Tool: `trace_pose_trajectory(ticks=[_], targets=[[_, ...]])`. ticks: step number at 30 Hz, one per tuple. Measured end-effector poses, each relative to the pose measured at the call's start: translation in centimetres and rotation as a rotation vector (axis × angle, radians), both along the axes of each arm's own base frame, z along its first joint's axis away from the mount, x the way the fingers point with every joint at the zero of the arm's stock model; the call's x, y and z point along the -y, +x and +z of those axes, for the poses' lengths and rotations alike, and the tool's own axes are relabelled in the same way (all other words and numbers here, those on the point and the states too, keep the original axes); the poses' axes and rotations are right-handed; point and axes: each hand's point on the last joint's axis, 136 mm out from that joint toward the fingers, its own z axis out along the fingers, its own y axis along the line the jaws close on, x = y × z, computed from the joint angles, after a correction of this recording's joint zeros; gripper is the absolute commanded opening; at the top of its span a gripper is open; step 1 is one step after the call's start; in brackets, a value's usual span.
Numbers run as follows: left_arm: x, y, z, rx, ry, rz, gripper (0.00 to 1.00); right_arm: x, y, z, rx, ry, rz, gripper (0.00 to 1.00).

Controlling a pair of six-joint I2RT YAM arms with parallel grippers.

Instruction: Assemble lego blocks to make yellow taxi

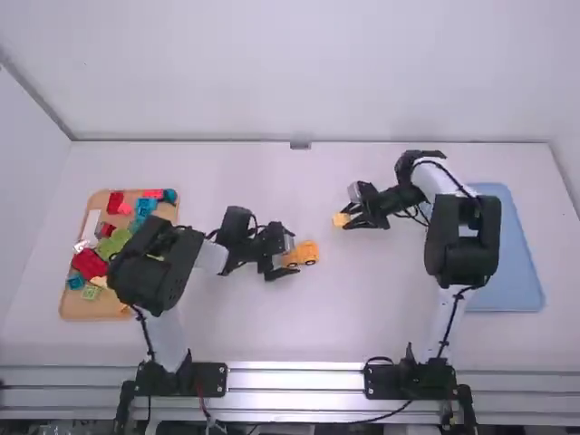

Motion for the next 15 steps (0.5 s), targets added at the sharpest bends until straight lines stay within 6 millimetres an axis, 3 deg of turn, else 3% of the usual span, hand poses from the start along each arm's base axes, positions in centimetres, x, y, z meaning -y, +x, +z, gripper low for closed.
trace_pose_trajectory(ticks=[4,7,9,15], targets=[[0.0,0.0,-1.4,-0.041,0.009,0.003,0.99,-1.1,0.4,1.2,0.142,0.018,-0.002,0.11],[0.1,0.2,-1.8,-0.063,0.008,0.011,0.99,-2.5,0.5,-0.1,0.193,0.011,-0.007,0.1],[0.1,0.4,-1.7,-0.067,0.004,0.016,0.99,-3.8,0.4,-2.0,0.159,-0.027,-0.037,0.06],[0.1,0.6,-1.7,-0.074,0.003,0.026,0.99,-5.4,-0.4,-3.9,0.082,-0.074,-0.112,0.04]])
